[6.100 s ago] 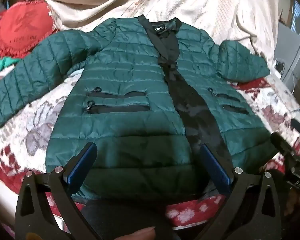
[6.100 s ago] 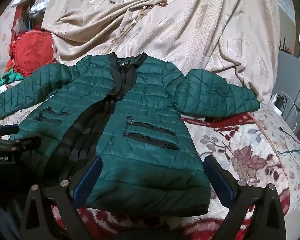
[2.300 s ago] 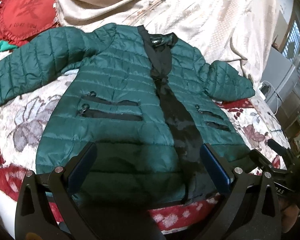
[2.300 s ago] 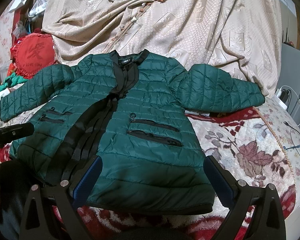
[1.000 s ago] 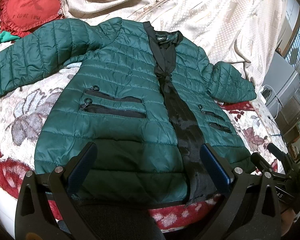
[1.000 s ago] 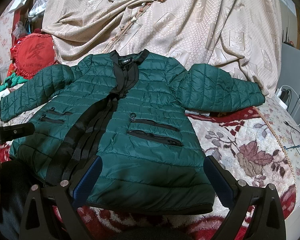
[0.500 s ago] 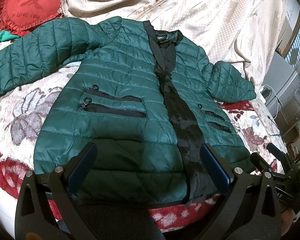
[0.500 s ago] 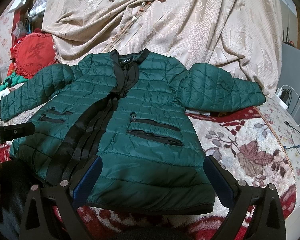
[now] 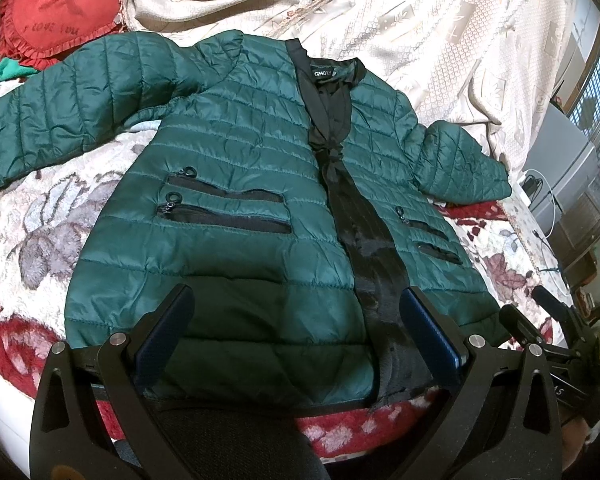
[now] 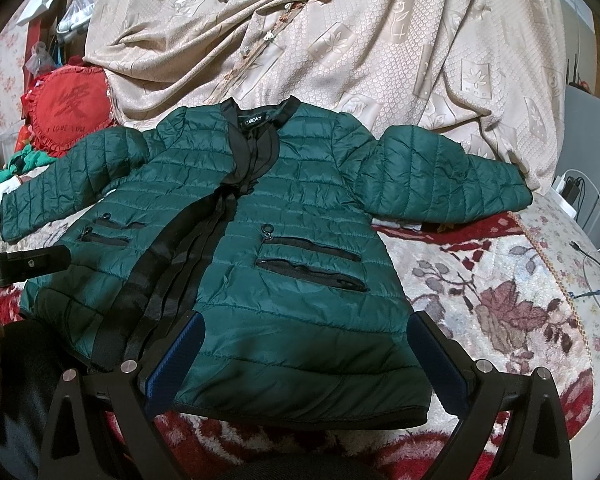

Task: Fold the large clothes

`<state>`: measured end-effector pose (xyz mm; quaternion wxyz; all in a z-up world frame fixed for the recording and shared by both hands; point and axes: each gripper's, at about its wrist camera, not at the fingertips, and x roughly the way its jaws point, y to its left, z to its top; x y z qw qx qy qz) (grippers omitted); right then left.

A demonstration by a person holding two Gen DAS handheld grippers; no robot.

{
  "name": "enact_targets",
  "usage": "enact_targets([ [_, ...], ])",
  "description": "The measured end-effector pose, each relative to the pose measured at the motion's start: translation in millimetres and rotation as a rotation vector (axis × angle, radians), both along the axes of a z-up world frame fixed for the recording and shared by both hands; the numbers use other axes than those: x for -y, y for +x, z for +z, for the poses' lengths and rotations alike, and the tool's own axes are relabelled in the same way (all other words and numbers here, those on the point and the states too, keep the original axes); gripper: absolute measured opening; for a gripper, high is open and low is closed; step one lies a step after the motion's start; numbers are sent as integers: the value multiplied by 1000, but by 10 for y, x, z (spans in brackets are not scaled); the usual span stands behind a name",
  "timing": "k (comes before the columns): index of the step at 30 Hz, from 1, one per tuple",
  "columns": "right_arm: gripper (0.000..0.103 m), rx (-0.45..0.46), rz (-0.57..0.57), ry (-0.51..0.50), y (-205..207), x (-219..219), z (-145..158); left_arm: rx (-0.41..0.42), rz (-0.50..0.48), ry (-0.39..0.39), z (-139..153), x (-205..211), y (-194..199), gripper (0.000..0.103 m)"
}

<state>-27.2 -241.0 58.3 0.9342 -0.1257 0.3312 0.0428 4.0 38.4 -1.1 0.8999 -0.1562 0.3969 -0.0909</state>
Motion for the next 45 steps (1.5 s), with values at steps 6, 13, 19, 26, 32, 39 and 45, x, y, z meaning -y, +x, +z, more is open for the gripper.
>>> enact_targets([
  [6, 100, 1, -1, -2, -7, -11, -8, -1, 1, 1, 1, -2, 6, 103],
  [13, 100, -8, 0, -1, 21, -1, 18, -3, 40, 76, -11, 78, -59, 103],
  [19, 100, -69, -3, 81, 155, -8, 32, -36, 73, 186, -30, 198, -49, 103],
  [26, 100, -97, 11, 173, 583, -171, 100, -63, 91, 247, 28, 236, 135, 103],
  [32, 100, 60, 42, 137, 874, -358, 66, 26, 145, 230, 196, 120, 560, 103],
  [39, 100, 31, 39, 180, 1024, -343, 8, 19, 194, 284, 89, 166, 1012, 103],
  [45, 100, 27, 25, 149, 1273, -336, -77, -49, 217, 281, -98, 192, 1342, 103],
])
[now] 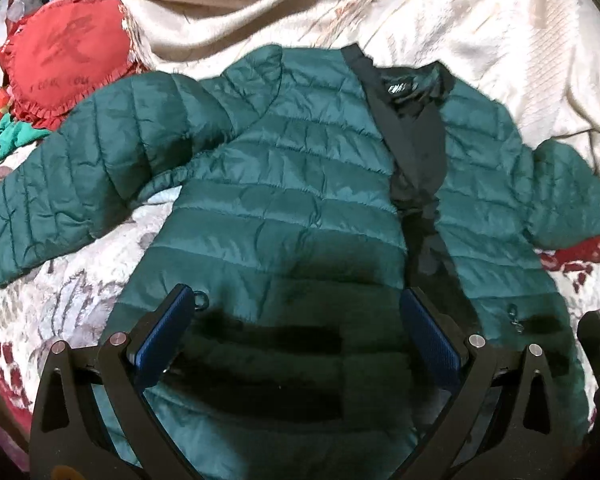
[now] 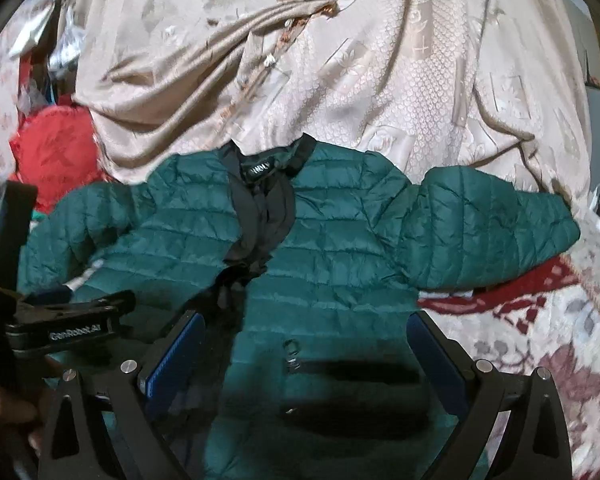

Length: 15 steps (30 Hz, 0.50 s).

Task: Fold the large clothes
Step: 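Move the left tool toward the sleeve cuff nearest it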

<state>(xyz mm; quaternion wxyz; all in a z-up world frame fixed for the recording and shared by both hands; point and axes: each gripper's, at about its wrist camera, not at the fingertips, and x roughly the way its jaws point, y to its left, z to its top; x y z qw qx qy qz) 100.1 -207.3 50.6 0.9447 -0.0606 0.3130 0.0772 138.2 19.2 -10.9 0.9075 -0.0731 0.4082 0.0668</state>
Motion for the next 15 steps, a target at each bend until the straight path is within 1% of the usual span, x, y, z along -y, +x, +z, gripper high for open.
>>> enact_targets([
  [1, 100, -16, -6, 12, 22, 23, -26, 0, -5, 0, -11, -2, 9, 103],
  [3, 100, -41, -20, 51, 45, 96, -41, -3, -18, 27, -46, 4, -12, 103],
  [4, 100, -54, -35, 66, 45, 140, -52, -18, -16, 34, -71, 0, -20, 103],
  [7, 100, -83, -76, 106, 69, 263, -88, -40, -6, 14, -114, -7, -44, 103],
  [9, 100, -107, -93, 125, 104, 314, -124, -32, -5, 33, -102, 31, -68, 103],
  [12, 100, -147, -108, 113, 168, 315, -202, -11, -26, 61, -70, 105, -89, 103],
  [15, 100, -160, -102, 78, 210, 253, -256, 13, -52, 84, -30, 175, -115, 103],
])
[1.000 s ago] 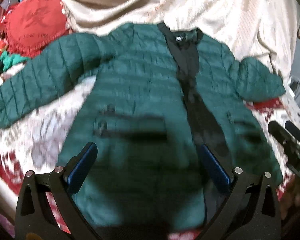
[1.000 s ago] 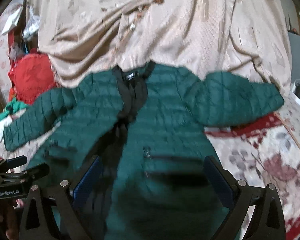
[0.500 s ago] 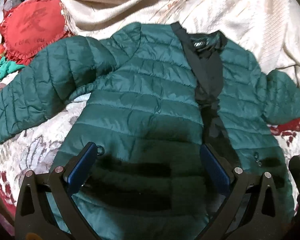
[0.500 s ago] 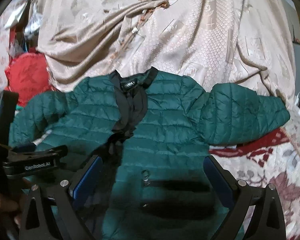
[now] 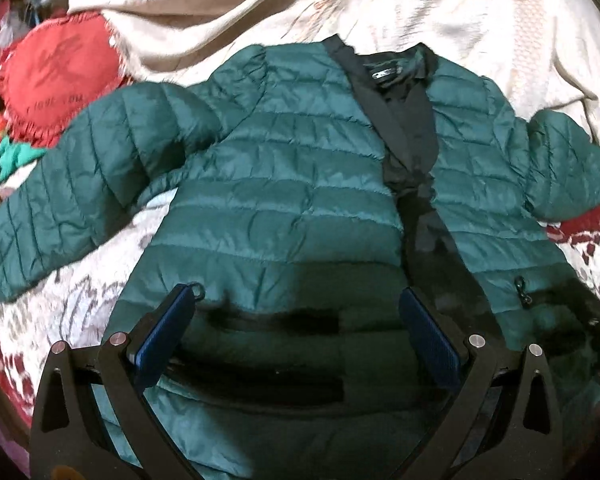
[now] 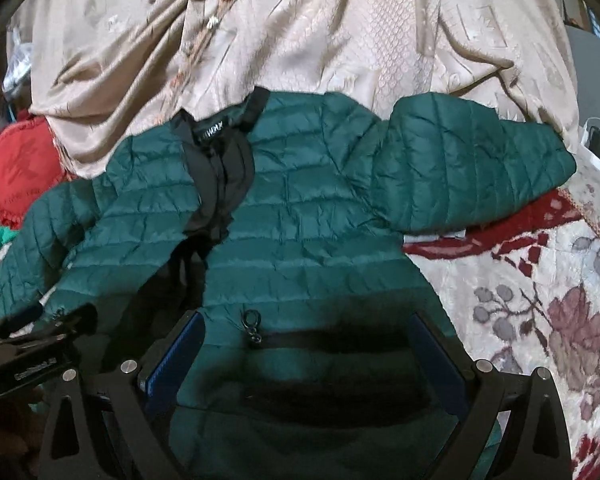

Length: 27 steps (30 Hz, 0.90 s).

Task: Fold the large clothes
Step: 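Move the left tool toward the sleeve cuff nearest it, then grasp the green sleeve cuff with the left tool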

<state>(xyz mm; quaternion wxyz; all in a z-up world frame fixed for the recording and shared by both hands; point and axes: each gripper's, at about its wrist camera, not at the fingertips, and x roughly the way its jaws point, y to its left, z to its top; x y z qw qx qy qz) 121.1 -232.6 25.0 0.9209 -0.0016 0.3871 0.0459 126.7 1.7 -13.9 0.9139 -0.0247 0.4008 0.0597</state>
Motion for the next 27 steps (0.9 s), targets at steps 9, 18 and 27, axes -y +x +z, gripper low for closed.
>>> enact_targets([
  [9, 100, 29, 0, -55, 6, -57, -25, 17, 13, -59, 55, -121, -9, 103],
  [18, 100, 103, -40, 10, -188, 100, 159, 120, 234, -195, 273, -1720, -163, 103],
  [27, 100, 73, -101, 97, -192, 300, 142, 197, 594, -297, -297, -3630, -1124, 77],
])
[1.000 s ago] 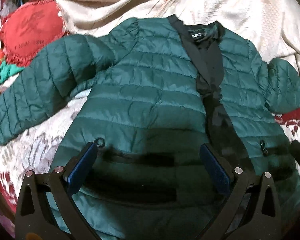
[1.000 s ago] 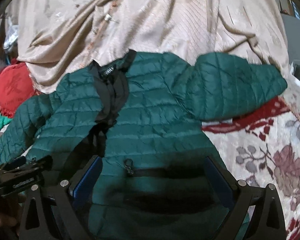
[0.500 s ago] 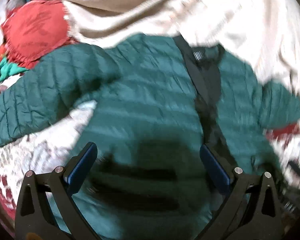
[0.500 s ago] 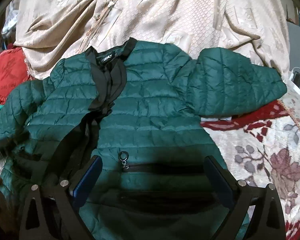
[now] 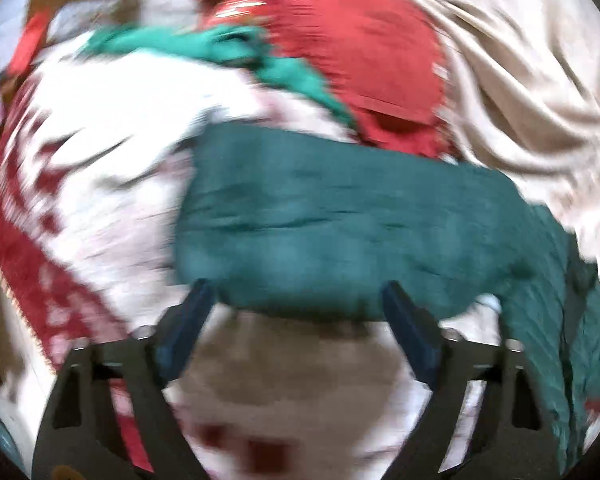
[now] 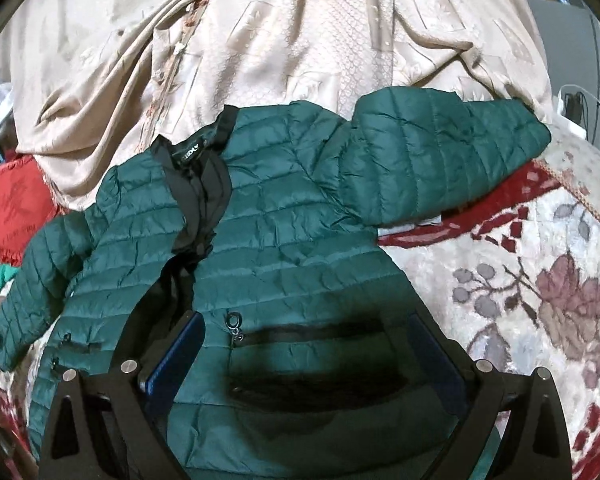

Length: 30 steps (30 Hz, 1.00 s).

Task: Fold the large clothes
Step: 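Grasp the green sleeve cuff with the left tool, then lift the sleeve and fold it across the jacket body, open left tool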

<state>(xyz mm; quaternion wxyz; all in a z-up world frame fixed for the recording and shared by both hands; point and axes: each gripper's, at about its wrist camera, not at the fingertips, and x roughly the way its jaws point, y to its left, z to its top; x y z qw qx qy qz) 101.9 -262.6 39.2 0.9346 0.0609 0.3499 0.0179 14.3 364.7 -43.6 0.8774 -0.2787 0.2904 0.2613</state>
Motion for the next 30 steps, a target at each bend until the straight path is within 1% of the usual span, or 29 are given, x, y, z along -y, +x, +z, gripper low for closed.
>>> enact_targets([
  [1, 100, 4, 8, -9, -4, -25, 3, 22, 39, -32, -96, -158, -122, 76],
  [2, 100, 4, 16, -21, -1, -56, 2, 46, 56, -52, -158, -239, -197, 74],
  [3, 100, 2, 25, -36, 6, -95, -3, 67, 63, -73, -226, -319, -245, 74],
  [5, 100, -6, 42, -58, 26, -156, -23, 110, 27, -104, -298, -407, -234, 74],
  [7, 100, -18, 52, -73, 50, -200, -49, 150, -37, -139, -343, -446, -152, 74],
  [8, 100, -22, 55, -75, 53, -203, -60, 171, -70, -169, -361, -487, -89, 74],
  [9, 100, -28, 56, -75, 64, -207, -70, 188, -84, -189, -367, -515, -59, 74],
  [11, 100, -39, 54, -71, 78, -197, -89, 227, -130, -263, -418, -601, 23, 75],
  [14, 100, -50, 51, -58, 95, -174, -110, 258, -183, -272, -381, -555, 67, 74],
  [16, 100, -53, 49, -53, 99, -167, -117, 329, -231, -247, -296, -502, -8, 67],
  [17, 100, -54, 49, -54, 101, -173, -120, 360, -238, -217, -241, -481, -53, 61],
  [18, 100, -56, 50, -55, 104, -179, -124, 380, -242, -207, -219, -479, -85, 58],
  [20, 100, -62, 55, -62, 116, -197, -138, 387, -224, -200, -182, -514, -74, 53],
  [22, 100, -67, 59, -65, 125, -205, -148, 376, -209, -191, -140, -558, -21, 53],
  [24, 100, -65, 59, -66, 126, -206, -145, 334, -197, -171, -114, -596, 93, 53],
  [25, 100, -65, 58, -66, 128, -207, -148, 299, -187, -156, -102, -614, 156, 54],
  [27, 100, -68, 57, -63, 132, -204, -151, 242, -170, -157, -125, -651, 247, 56],
  [28, 100, -68, 57, -62, 129, -205, -147, 228, -171, -155, -141, -642, 272, 57],
  [30, 100, -66, 56, -58, 125, -198, -147, 200, -179, -135, -127, -569, 346, 72],
])
